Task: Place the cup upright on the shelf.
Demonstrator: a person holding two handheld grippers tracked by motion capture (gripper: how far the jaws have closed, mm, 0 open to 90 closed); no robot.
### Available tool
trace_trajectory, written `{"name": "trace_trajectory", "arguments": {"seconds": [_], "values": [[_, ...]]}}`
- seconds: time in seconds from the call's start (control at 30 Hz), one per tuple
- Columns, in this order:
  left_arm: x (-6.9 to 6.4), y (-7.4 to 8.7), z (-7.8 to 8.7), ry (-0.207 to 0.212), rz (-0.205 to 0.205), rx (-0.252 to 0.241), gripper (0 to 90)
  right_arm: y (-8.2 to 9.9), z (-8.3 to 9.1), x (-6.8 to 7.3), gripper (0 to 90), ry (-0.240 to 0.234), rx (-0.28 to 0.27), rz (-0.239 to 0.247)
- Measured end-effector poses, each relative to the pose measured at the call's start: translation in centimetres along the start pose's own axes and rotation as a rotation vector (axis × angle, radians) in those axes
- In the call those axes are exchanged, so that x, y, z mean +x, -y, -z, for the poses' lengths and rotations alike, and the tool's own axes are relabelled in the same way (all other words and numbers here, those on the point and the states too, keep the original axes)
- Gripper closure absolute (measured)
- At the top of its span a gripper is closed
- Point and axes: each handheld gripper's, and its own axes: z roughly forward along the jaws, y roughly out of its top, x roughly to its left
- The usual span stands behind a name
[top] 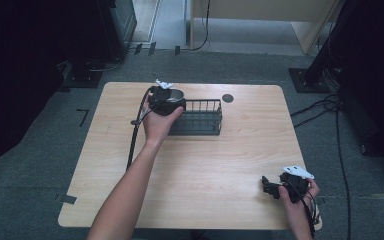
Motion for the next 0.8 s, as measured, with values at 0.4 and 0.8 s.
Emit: {"name": "trace_trajectory", "arguments": {"seconds": [0.4,0.8], "values": [[0.6,0.4,-0.5,-0.036,-0.015,0.030,19.0,0.0,0.0,0.0,0.0,0.000,0.000,-0.001],[1.0,2.3,-0.9,-0.032,-0.020,0.050,18.8,0.0,0.0,0.0,0.0,0.000,0.000,0.000]]}}
